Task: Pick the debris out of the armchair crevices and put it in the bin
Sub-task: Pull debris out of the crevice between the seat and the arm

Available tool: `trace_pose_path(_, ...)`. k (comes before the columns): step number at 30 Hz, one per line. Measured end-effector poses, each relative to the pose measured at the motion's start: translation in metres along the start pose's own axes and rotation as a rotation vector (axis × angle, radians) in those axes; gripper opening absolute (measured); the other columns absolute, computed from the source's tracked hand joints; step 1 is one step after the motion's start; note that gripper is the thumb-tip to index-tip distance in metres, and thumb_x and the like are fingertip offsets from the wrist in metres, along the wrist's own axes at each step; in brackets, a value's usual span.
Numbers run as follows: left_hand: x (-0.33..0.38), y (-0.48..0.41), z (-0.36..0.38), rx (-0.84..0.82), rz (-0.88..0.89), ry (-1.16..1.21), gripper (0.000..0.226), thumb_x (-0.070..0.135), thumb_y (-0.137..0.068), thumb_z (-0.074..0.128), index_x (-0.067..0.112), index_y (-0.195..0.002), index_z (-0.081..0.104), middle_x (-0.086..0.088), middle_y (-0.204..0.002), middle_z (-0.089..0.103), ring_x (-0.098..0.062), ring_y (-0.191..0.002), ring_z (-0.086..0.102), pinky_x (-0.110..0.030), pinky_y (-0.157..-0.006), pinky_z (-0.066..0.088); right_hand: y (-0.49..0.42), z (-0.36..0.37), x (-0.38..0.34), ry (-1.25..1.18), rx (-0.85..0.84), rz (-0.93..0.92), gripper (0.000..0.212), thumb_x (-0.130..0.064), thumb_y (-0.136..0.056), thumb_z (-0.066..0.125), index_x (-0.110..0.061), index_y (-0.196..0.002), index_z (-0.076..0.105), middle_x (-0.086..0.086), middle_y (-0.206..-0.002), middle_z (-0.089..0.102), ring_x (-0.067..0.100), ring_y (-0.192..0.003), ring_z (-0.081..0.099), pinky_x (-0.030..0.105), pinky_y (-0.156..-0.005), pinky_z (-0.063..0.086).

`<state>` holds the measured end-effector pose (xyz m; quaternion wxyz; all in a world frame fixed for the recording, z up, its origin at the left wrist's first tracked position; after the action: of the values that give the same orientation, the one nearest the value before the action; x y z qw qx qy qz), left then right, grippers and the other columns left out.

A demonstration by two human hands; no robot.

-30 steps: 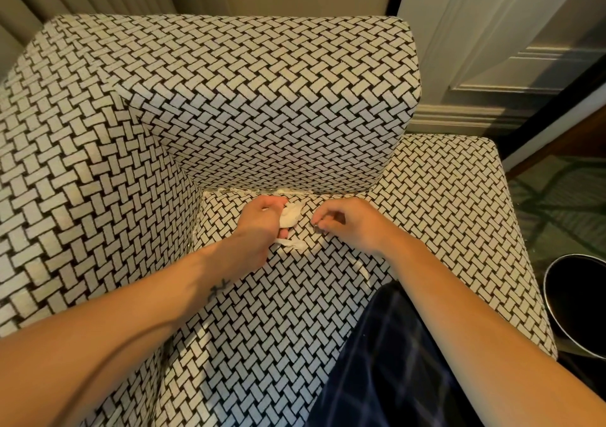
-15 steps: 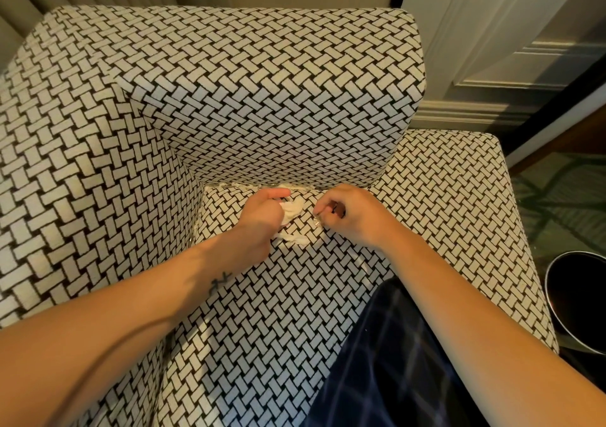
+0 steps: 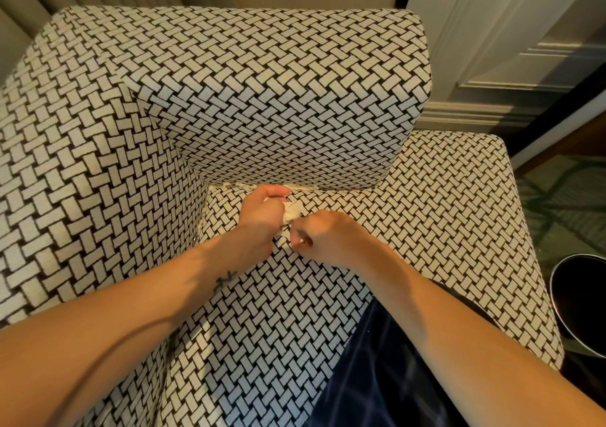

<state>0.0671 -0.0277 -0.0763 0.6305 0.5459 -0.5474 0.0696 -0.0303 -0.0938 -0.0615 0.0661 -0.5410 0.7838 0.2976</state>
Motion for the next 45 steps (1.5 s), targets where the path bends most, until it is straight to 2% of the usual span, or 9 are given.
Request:
trace_pose_path(4, 0.002, 0.004, 0.001, -0.025, -0.012, 0.030, 0.047, -0.019, -0.086, 0.043, 0.019, -0.101, 0.066, -0.005, -0.109, 0.062, -0.018, -0.082, 0.059, -0.029, -0.066, 0.049, 0.002, -0.003, 0.003, -0.044, 0.045, 0.022, 0.021, -0.032, -0.099, 0.061, -0.024, -0.114, 0.050, -0.004, -0.091, 0.059, 0.017, -0.088, 0.059, 0.031, -0.078, 0.052)
trace_pose_path(11, -0.005, 0.000, 0.005, -0.038, -0.041, -0.030, 0.051, -0.017, -0.084, 0.045, 0.026, -0.100, 0.068, -0.003, -0.122, 0.063, -0.029, -0.103, 0.066, -0.033, -0.069, 0.046, -0.001, -0.002, 0.002, 0.120, 0.035, 0.001, 0.023, -0.034, -0.104, 0.049, -0.017, -0.120, 0.054, -0.002, -0.089, 0.059, 0.018, -0.084, 0.059, 0.034, -0.081, 0.055)
trace_pose_path(17, 0.005, 0.010, 0.010, -0.113, -0.016, -0.055, 0.048, -0.018, -0.089, 0.042, 0.025, -0.102, 0.061, -0.003, -0.114, 0.064, -0.020, -0.092, 0.061, -0.024, -0.058, 0.043, 0.006, -0.037, 0.025, -0.017, 0.298, 0.199, 0.009, -0.034, -0.101, 0.052, -0.027, -0.104, 0.046, -0.010, -0.078, 0.054, 0.004, -0.062, 0.048, 0.018, -0.053, 0.041)
trace_pose_path(23, 0.001, 0.017, 0.028, -0.295, -0.096, 0.056, 0.029, -0.006, -0.093, 0.044, 0.010, -0.108, 0.062, -0.009, -0.096, 0.068, -0.022, -0.083, 0.063, -0.042, -0.083, 0.057, -0.003, -0.029, 0.008, -0.066, 0.202, 0.131, 0.027, -0.029, -0.101, 0.057, -0.017, -0.122, 0.045, -0.001, -0.094, 0.064, 0.018, -0.084, 0.065, 0.035, -0.078, 0.060)
trace_pose_path(26, -0.003, 0.013, 0.031, -0.323, -0.111, 0.050, 0.016, 0.008, -0.101, 0.051, 0.008, -0.113, 0.062, -0.008, -0.093, 0.070, -0.020, -0.080, 0.065, -0.041, -0.082, 0.058, -0.005, -0.029, 0.012, -0.215, 0.219, 0.151, 0.027, -0.022, -0.099, 0.060, -0.018, -0.121, 0.044, 0.003, -0.095, 0.066, 0.021, -0.085, 0.066, 0.040, -0.076, 0.060)
trace_pose_path(28, -0.002, 0.009, 0.026, -0.279, -0.087, 0.057, 0.021, -0.002, -0.097, 0.050, 0.009, -0.110, 0.063, -0.012, -0.096, 0.070, -0.021, -0.080, 0.064, -0.034, -0.072, 0.054, -0.002, -0.030, 0.018, -0.418, 0.252, 0.144, 0.023, -0.017, -0.099, 0.060, -0.022, -0.115, 0.044, 0.001, -0.093, 0.064, 0.017, -0.080, 0.065, 0.041, -0.070, 0.060)
trace_pose_path(32, 0.000, 0.001, 0.012, -0.121, -0.046, 0.021, 0.039, -0.017, -0.092, 0.043, 0.013, -0.100, 0.066, -0.015, -0.109, 0.069, -0.029, -0.097, 0.066, -0.041, -0.084, 0.057, 0.006, -0.037, 0.036, -0.705, 0.350, 0.153, 0.017, -0.011, -0.100, 0.054, -0.024, -0.108, 0.047, 0.009, -0.094, 0.064, 0.020, -0.080, 0.065, 0.046, -0.069, 0.058)
trace_pose_path(39, -0.003, -0.006, 0.005, -0.017, -0.078, 0.030, 0.039, -0.011, -0.094, 0.042, 0.016, -0.088, 0.070, -0.013, -0.116, 0.068, -0.034, -0.106, 0.068, -0.049, -0.094, 0.058, -0.008, -0.033, 0.062, -0.258, 0.400, 0.321, 0.033, -0.026, -0.100, 0.055, -0.012, -0.129, 0.061, 0.003, -0.113, 0.068, 0.023, -0.107, 0.063, 0.043, -0.107, 0.045)
trace_pose_path(45, -0.008, -0.007, 0.003, 0.011, -0.088, 0.039, 0.034, 0.001, -0.095, 0.046, 0.021, -0.087, 0.072, -0.010, -0.111, 0.071, -0.034, -0.110, 0.065, -0.051, -0.104, 0.051, -0.026, -0.023, 0.060, 0.056, 0.272, 0.379, 0.039, -0.044, -0.102, 0.040, -0.014, -0.085, 0.059, 0.001, -0.073, 0.057, 0.023, -0.080, 0.057, 0.043, -0.095, 0.046)
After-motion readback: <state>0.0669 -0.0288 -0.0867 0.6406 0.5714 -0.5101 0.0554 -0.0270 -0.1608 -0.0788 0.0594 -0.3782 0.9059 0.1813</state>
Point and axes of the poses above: each hand's wrist, its own y-axis away from the middle knuckle, its own z-axis out of the palm, x = y × z, the point moved 8 cm from there along -y, towards the middle knuckle
